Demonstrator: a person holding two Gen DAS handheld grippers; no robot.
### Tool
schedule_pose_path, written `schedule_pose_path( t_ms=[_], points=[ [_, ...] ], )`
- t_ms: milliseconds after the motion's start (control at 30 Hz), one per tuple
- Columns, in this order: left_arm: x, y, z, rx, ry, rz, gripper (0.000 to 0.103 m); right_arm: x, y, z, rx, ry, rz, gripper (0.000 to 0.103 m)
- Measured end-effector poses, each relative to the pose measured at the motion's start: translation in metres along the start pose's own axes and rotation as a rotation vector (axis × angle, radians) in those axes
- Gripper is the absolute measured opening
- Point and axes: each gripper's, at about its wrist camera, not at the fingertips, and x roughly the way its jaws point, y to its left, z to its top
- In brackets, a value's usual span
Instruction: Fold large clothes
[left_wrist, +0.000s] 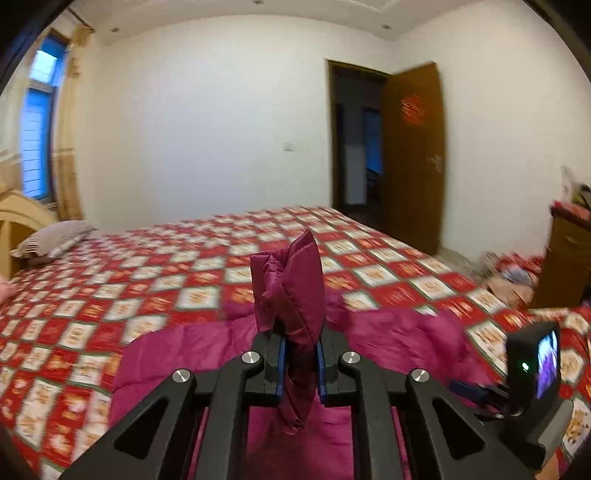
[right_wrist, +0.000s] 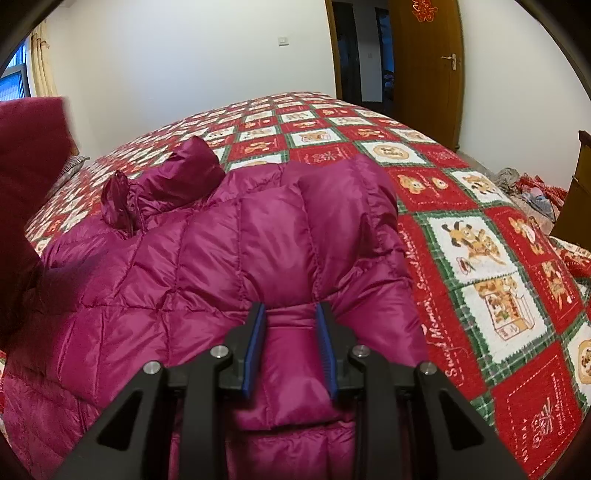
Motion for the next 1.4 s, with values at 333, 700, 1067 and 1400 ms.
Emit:
schedule_pose_path(
  t_ms=[333, 700, 1067, 1400],
  points=[
    [0.047, -0.038, -0.062, -0.041, 0.323, -0.115, 0.036, 0.001, -0.002, 0.0, 0.016, -0.003, 0.015, 0.031],
    [-0.021, -0.021, -0.052, -0.021, 0.255, -0.072, 0.078, 0.0, -0.002, 0.0, 0.02, 0.002, 0.019, 0.031],
    [0.001, 0.087, -0.051, -0.118, 0.282, 0.352, 0.078, -0.065, 0.047, 0.028, -0.074, -0.107, 0.112, 0.038],
    [0.039, 0.104, -0.074, -0.079, 0.354, 0.465, 0.078, 0.003, 0.075, 0.016, -0.105, 0.029, 0.081, 0.038]
  ],
)
